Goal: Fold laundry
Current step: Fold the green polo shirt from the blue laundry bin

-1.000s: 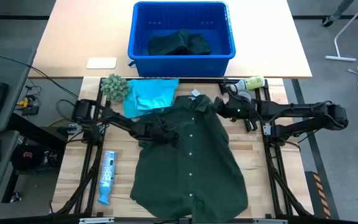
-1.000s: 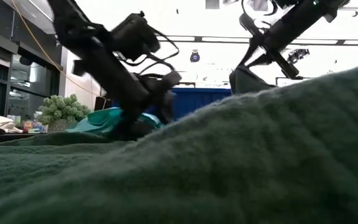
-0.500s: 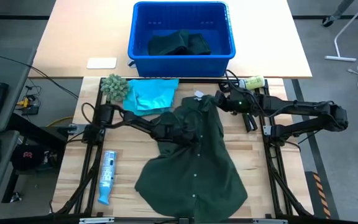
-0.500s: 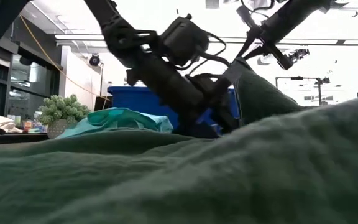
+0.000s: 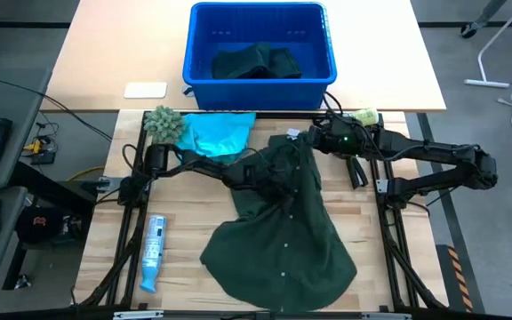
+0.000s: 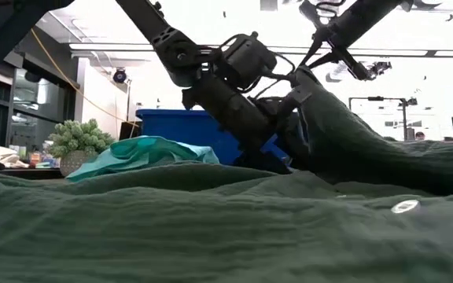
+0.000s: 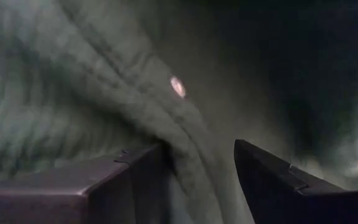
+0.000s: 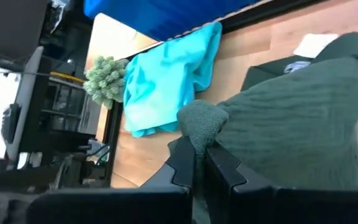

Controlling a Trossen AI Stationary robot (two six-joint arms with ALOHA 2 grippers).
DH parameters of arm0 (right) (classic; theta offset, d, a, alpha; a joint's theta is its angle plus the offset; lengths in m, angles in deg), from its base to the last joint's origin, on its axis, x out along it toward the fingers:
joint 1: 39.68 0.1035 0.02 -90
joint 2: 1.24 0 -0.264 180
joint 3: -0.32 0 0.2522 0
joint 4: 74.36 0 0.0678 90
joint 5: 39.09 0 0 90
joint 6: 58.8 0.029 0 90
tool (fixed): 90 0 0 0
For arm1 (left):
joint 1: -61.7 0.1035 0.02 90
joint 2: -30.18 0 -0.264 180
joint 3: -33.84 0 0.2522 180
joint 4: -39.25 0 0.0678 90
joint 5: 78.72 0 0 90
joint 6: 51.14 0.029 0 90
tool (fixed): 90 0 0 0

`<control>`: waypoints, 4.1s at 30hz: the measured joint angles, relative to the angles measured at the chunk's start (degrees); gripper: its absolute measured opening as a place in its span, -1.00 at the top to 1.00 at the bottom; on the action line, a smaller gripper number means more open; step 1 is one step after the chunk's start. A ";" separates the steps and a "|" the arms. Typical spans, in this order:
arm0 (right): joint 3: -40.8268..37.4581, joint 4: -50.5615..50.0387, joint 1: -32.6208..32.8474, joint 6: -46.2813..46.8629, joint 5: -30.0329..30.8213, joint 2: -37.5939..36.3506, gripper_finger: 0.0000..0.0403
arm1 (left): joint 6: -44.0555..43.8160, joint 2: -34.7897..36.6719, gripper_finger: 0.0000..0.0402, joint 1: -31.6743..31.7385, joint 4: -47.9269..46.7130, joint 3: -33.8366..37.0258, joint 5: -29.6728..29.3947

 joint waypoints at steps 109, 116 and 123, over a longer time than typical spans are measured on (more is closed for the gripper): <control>1.53 -6.97 0.02 -11.12 -5.49 -0.02 1.00 | 14.24 -6.75 1.00 -29.53 -10.92 -11.70 -12.09; 1.53 -9.96 -0.62 -13.58 -5.46 -2.64 1.00 | 10.60 -17.24 1.00 -28.31 -11.71 -27.05 -11.66; 1.53 -15.49 -3.15 -14.06 -4.99 -7.76 1.00 | 10.31 -20.68 1.00 -26.39 -15.47 -34.58 -11.29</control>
